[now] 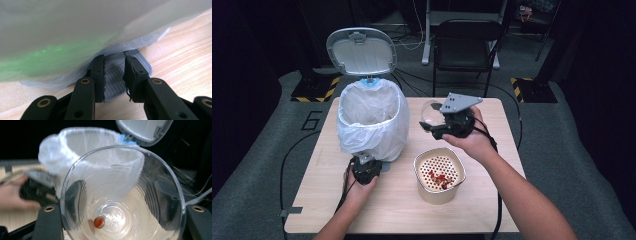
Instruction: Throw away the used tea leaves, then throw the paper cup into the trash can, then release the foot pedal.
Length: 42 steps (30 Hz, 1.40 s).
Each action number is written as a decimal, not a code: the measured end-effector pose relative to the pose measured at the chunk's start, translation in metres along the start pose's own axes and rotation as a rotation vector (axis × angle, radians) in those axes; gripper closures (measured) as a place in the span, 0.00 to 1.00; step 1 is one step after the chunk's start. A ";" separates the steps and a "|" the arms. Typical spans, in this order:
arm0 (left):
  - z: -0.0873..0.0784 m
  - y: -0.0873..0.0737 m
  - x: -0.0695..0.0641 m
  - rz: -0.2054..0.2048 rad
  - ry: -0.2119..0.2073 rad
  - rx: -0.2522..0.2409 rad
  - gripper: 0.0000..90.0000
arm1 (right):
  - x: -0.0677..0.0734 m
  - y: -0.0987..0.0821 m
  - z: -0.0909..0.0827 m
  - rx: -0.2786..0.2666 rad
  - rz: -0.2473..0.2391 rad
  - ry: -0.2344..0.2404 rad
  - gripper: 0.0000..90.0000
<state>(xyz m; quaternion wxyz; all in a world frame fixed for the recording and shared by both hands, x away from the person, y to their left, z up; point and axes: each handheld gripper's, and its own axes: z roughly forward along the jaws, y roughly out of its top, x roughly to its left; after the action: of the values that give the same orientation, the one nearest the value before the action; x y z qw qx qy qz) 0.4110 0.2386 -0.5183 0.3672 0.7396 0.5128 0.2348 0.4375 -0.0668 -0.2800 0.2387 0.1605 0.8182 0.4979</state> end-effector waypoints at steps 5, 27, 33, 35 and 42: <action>-0.001 0.000 0.000 -0.007 -0.007 0.006 0.78 | -0.009 0.022 0.016 -0.041 0.076 -0.003 0.36; -0.002 0.000 0.000 -0.018 -0.013 0.013 0.78 | 0.012 0.085 0.137 -0.030 0.137 -0.001 0.31; -0.001 0.000 0.001 -0.004 -0.018 0.009 0.78 | 0.021 0.077 0.158 0.010 0.191 0.041 0.00; -0.001 0.001 0.001 -0.003 -0.020 0.015 0.78 | 0.023 0.076 0.156 0.005 0.191 0.044 0.00; 0.000 0.000 0.003 -0.047 -0.037 -0.005 0.78 | 0.017 0.067 0.109 -0.120 0.235 0.042 0.01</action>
<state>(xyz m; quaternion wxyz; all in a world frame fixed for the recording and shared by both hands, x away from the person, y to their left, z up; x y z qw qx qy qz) 0.4121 0.2415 -0.5182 0.3839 0.7307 0.5227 0.2133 0.4848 0.0524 -0.2664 0.1707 0.2302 0.7675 0.5735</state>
